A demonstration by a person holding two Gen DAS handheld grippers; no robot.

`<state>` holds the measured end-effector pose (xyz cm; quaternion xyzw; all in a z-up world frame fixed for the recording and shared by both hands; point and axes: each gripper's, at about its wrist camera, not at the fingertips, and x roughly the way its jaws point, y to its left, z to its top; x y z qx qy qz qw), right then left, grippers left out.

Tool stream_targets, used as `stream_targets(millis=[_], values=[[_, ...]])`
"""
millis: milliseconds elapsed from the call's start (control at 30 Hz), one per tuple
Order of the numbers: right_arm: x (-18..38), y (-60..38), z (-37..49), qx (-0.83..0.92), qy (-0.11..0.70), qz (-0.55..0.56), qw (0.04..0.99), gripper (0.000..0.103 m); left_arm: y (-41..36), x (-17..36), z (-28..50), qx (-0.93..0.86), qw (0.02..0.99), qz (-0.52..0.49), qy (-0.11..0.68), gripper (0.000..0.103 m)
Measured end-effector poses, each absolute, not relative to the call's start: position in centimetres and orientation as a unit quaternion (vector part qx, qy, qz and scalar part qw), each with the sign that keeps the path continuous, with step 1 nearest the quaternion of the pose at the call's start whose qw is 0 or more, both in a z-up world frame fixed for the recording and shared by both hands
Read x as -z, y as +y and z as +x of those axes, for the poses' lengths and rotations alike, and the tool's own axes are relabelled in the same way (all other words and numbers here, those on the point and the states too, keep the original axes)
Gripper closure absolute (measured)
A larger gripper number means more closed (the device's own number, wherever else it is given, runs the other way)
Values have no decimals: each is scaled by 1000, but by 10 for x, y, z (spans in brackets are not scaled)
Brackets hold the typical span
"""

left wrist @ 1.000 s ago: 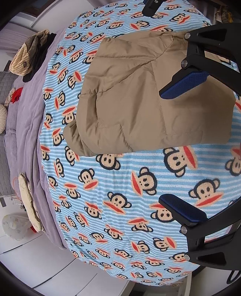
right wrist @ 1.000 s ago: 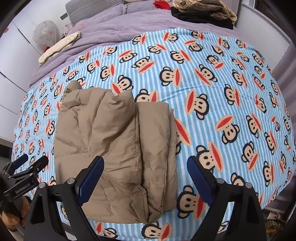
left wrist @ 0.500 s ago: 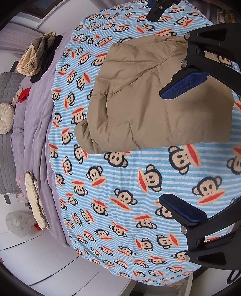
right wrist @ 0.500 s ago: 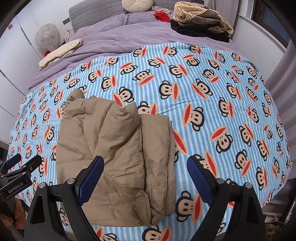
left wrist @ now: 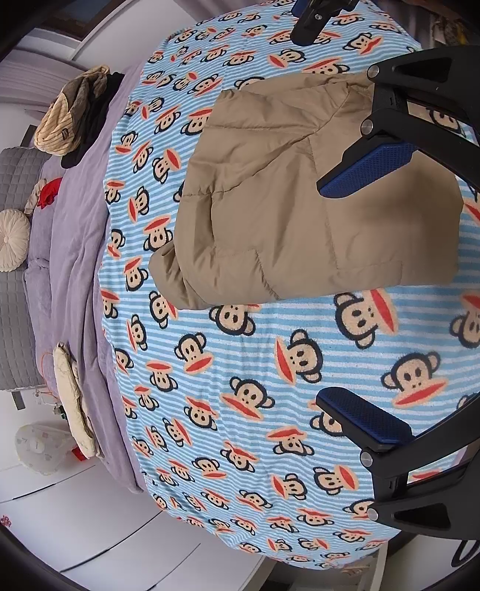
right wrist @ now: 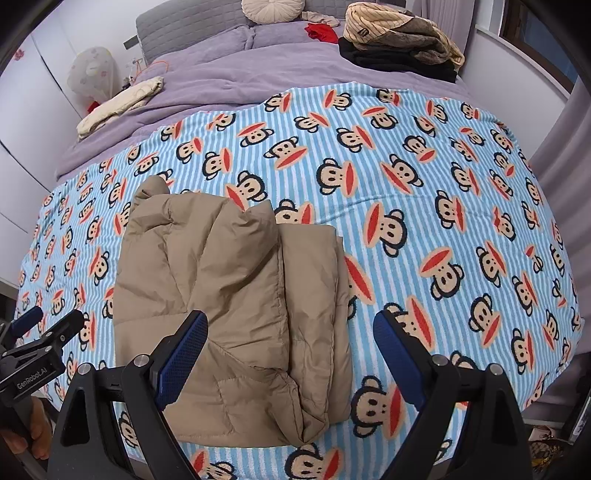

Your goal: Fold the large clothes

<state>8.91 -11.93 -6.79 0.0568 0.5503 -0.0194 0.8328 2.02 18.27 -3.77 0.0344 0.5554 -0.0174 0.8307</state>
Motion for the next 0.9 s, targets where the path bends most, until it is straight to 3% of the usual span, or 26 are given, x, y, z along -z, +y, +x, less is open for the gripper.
stream_targets(millis=[900], values=[[70, -123, 87, 20, 552, 64, 831, 10, 177, 38, 22, 24, 829, 40, 557, 1]])
